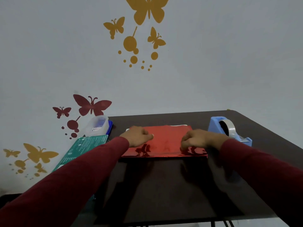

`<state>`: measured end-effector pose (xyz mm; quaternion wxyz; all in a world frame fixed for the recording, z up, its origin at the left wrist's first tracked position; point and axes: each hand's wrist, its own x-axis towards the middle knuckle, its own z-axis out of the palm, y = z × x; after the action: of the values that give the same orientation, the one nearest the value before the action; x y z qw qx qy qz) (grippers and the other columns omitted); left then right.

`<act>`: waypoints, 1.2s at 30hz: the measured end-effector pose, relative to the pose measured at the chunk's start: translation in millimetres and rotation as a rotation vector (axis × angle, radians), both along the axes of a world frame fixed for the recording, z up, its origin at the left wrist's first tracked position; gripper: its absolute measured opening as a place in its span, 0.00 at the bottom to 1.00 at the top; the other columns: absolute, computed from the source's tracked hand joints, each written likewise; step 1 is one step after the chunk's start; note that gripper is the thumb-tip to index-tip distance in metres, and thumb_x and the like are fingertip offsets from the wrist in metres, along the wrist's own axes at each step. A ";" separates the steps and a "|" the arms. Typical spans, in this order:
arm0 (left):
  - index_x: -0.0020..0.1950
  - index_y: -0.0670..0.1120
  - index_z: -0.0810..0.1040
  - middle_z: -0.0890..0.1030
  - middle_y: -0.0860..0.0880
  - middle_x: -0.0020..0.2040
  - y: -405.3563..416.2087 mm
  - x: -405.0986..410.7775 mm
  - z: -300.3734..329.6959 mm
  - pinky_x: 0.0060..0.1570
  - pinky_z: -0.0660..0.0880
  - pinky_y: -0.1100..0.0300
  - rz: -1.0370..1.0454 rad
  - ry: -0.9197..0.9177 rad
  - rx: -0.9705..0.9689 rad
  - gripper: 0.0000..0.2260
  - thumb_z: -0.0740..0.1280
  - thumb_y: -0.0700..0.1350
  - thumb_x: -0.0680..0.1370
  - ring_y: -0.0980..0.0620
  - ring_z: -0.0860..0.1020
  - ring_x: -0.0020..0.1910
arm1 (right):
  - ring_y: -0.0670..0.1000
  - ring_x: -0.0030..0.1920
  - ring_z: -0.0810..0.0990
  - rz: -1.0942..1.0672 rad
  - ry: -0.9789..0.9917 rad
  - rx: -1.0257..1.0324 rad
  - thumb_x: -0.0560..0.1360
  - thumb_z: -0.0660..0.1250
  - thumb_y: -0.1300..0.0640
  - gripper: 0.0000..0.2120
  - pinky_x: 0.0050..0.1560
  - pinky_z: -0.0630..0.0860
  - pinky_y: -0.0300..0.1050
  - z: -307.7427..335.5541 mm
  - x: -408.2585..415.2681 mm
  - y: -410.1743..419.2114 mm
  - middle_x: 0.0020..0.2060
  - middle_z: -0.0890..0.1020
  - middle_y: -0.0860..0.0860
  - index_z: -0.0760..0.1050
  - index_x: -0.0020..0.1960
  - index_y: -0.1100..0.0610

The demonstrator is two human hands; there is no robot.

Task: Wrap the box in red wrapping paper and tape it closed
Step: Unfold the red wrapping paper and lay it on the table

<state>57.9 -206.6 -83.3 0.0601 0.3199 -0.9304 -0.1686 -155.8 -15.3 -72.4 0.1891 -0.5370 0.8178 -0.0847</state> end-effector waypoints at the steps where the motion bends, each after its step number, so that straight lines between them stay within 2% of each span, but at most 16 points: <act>1: 0.49 0.48 0.84 0.84 0.48 0.46 -5.5 -2.4 0.3 0.53 0.78 0.53 0.042 0.011 -0.043 0.16 0.64 0.59 0.80 0.48 0.82 0.46 | 0.51 0.54 0.82 -0.006 0.029 -0.013 0.74 0.69 0.40 0.15 0.61 0.78 0.47 -3.2 -0.8 -3.1 0.51 0.86 0.49 0.86 0.51 0.49; 4: 0.57 0.46 0.84 0.84 0.45 0.54 -22.7 -10.5 -3.1 0.56 0.80 0.49 0.198 0.010 -0.136 0.13 0.67 0.53 0.79 0.45 0.82 0.50 | 0.51 0.58 0.81 0.024 0.172 -0.040 0.79 0.65 0.39 0.16 0.63 0.77 0.51 -15.4 -0.8 -13.1 0.51 0.83 0.45 0.84 0.57 0.46; 6: 0.58 0.46 0.82 0.82 0.43 0.55 -32.9 -13.6 -9.2 0.56 0.81 0.46 0.281 -0.035 -0.150 0.14 0.69 0.54 0.79 0.43 0.82 0.52 | 0.51 0.64 0.76 0.016 0.266 -0.022 0.80 0.64 0.41 0.15 0.66 0.74 0.56 -18.9 2.6 -18.2 0.55 0.76 0.43 0.81 0.63 0.42; 8: 0.58 0.45 0.82 0.82 0.43 0.55 -40.1 -15.5 -15.8 0.56 0.81 0.46 0.330 -0.064 -0.131 0.14 0.72 0.53 0.78 0.42 0.82 0.52 | 0.52 0.67 0.74 0.004 0.312 -0.008 0.80 0.64 0.43 0.14 0.69 0.71 0.61 -21.5 3.8 -23.5 0.60 0.75 0.45 0.79 0.65 0.39; 13: 0.47 0.51 0.86 0.85 0.49 0.48 -39.3 -19.2 -14.9 0.52 0.82 0.48 0.353 0.095 -0.118 0.02 0.74 0.45 0.75 0.47 0.83 0.47 | 0.51 0.65 0.77 -0.023 0.334 -0.042 0.79 0.68 0.44 0.13 0.67 0.73 0.59 -19.0 3.2 -30.5 0.61 0.79 0.44 0.80 0.62 0.40; 15: 0.43 0.53 0.87 0.86 0.53 0.44 -35.5 -18.3 -10.8 0.51 0.82 0.51 0.342 0.213 -0.113 0.04 0.76 0.43 0.73 0.51 0.83 0.46 | 0.53 0.66 0.76 -0.019 0.366 -0.108 0.76 0.71 0.44 0.17 0.65 0.74 0.58 -15.3 3.7 -34.1 0.62 0.78 0.46 0.79 0.65 0.42; 18: 0.40 0.55 0.86 0.84 0.56 0.43 -29.3 -15.1 -4.5 0.52 0.81 0.53 0.213 0.443 -0.069 0.06 0.80 0.44 0.70 0.55 0.81 0.47 | 0.57 0.68 0.72 -0.039 0.358 -0.267 0.73 0.75 0.46 0.31 0.64 0.74 0.62 -6.2 5.3 -42.8 0.65 0.73 0.51 0.71 0.74 0.44; 22: 0.42 0.53 0.83 0.81 0.57 0.51 -15.0 -8.4 5.1 0.60 0.75 0.55 -0.090 0.619 -0.018 0.07 0.78 0.43 0.72 0.57 0.77 0.57 | 0.58 0.74 0.66 -0.047 0.356 -0.394 0.69 0.79 0.45 0.48 0.66 0.68 0.67 13.2 10.6 -54.5 0.75 0.66 0.50 0.57 0.81 0.44; 24: 0.44 0.52 0.81 0.83 0.57 0.54 -6.3 -3.6 9.3 0.62 0.75 0.55 -0.201 0.610 0.084 0.07 0.76 0.42 0.74 0.58 0.79 0.58 | 0.57 0.73 0.67 -0.048 0.346 -0.392 0.70 0.79 0.46 0.45 0.66 0.67 0.63 21.1 9.0 -57.3 0.72 0.71 0.50 0.59 0.80 0.44; 26: 0.45 0.49 0.79 0.85 0.54 0.56 -2.1 0.2 11.1 0.59 0.78 0.55 -0.238 0.577 0.198 0.06 0.74 0.40 0.76 0.57 0.82 0.57 | 0.56 0.69 0.73 -0.028 0.318 -0.383 0.73 0.76 0.50 0.33 0.62 0.65 0.58 26.9 6.7 -56.5 0.65 0.78 0.48 0.68 0.75 0.44; 28: 0.48 0.46 0.77 0.85 0.49 0.56 -1.4 2.7 14.0 0.56 0.79 0.58 -0.210 0.617 0.359 0.06 0.73 0.39 0.76 0.55 0.83 0.56 | 0.55 0.61 0.77 -0.002 0.318 -0.390 0.74 0.72 0.55 0.17 0.57 0.62 0.53 31.0 6.6 -51.1 0.54 0.81 0.46 0.76 0.61 0.44; 29: 0.49 0.45 0.78 0.84 0.48 0.54 1.8 2.8 16.4 0.54 0.78 0.57 -0.171 0.634 0.434 0.07 0.74 0.43 0.75 0.52 0.83 0.53 | 0.54 0.57 0.78 0.013 0.338 -0.380 0.73 0.71 0.56 0.10 0.55 0.62 0.52 33.3 7.4 -46.1 0.49 0.81 0.45 0.77 0.52 0.45; 31: 0.51 0.44 0.80 0.83 0.46 0.46 2.1 -0.1 16.3 0.51 0.76 0.54 -0.055 0.663 0.681 0.15 0.71 0.55 0.75 0.49 0.81 0.44 | 0.53 0.51 0.79 0.071 0.334 -0.338 0.71 0.70 0.57 0.09 0.53 0.70 0.50 37.2 9.8 -33.3 0.42 0.79 0.45 0.74 0.42 0.45; 33: 0.53 0.44 0.82 0.83 0.47 0.41 0.6 -3.4 10.3 0.45 0.76 0.59 0.070 0.629 0.867 0.17 0.63 0.57 0.82 0.49 0.82 0.38 | 0.52 0.46 0.80 0.166 0.330 -0.294 0.68 0.70 0.57 0.10 0.49 0.77 0.51 40.1 15.4 -17.7 0.40 0.80 0.44 0.74 0.39 0.43; 34: 0.53 0.44 0.82 0.85 0.48 0.40 0.1 -4.2 7.6 0.42 0.76 0.62 0.120 0.567 0.842 0.16 0.62 0.55 0.84 0.50 0.83 0.39 | 0.51 0.44 0.80 0.217 0.334 -0.274 0.67 0.69 0.57 0.09 0.48 0.79 0.52 40.2 19.5 -9.1 0.40 0.80 0.45 0.76 0.40 0.42; 36: 0.55 0.42 0.83 0.86 0.46 0.47 -4.7 -7.4 1.9 0.39 0.73 0.63 0.071 0.234 0.527 0.15 0.64 0.51 0.84 0.43 0.84 0.51 | 0.50 0.47 0.80 0.299 0.315 -0.200 0.69 0.70 0.58 0.14 0.51 0.79 0.50 38.4 28.4 7.6 0.45 0.81 0.46 0.82 0.51 0.43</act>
<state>50.5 -211.3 -81.5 0.0877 0.3352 -0.8296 -0.4379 -127.4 -7.7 -34.0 0.0157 -0.6747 0.7361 -0.0515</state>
